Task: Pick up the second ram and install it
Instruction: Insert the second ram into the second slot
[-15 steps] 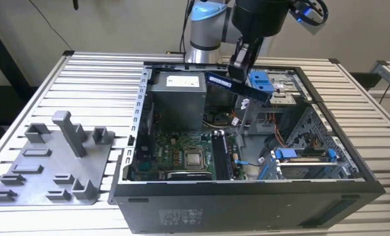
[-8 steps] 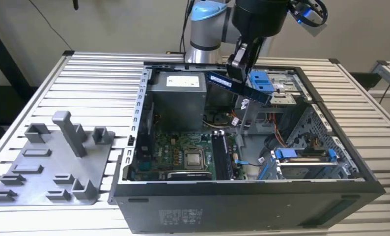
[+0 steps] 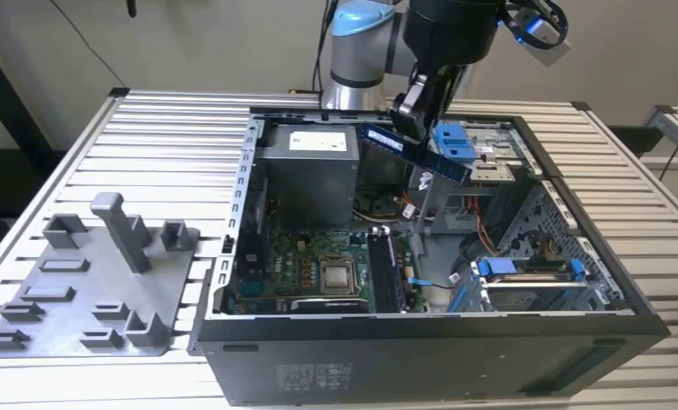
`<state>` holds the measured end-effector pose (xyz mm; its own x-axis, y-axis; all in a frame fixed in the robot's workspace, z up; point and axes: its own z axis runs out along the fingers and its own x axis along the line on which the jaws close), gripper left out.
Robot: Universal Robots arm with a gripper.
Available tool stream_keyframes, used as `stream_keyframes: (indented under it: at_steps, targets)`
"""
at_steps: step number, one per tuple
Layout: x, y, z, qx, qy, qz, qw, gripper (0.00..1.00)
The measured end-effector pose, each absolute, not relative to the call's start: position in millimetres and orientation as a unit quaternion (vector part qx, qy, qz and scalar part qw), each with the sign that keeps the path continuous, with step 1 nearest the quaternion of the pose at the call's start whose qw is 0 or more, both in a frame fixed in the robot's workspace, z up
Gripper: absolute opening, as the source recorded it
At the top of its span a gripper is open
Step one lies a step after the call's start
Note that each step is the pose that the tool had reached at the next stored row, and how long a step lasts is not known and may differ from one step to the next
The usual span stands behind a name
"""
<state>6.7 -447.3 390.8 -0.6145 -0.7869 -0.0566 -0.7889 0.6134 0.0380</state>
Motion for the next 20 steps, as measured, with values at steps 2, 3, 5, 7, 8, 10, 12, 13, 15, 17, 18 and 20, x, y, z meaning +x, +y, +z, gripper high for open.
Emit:
stream_keyframes:
  at_steps: [2, 3, 5, 7, 8, 10, 12, 13, 15, 17, 18, 20]
  targets:
    - [6.7, -447.3, 390.7, -0.430, 0.902, 0.029, 0.017, 0.14]
    - [6.6, -447.3, 390.6, -0.426, 0.904, 0.029, 0.018, 0.14]
    - [6.5, -447.3, 390.3, -0.417, 0.908, 0.029, 0.018, 0.14]
    - [6.4, -447.3, 389.8, -0.407, 0.913, 0.029, 0.018, 0.14]
    - [6.3, -447.3, 389.5, -0.402, 0.915, 0.029, 0.018, 0.14]
    - [6.2, -447.3, 389.1, -0.391, 0.920, 0.029, 0.019, 0.14]
    - [6.1, -447.3, 388.4, -0.379, 0.925, 0.028, 0.019, 0.14]
    - [6.1, -447.3, 388.0, -0.374, 0.927, 0.028, 0.019, 0.14]
    - [6.0, -447.3, 387.1, -0.364, 0.931, 0.026, 0.019, 0.14]
    - [6.0, -447.3, 386.5, -0.355, 0.934, 0.023, 0.019, 0.14]
    - [6.0, -447.3, 386.3, -0.351, 0.936, 0.022, 0.018, 0.14]
    - [6.0, -447.4, 386.0, -0.340, 0.940, 0.021, 0.018, 0.14]
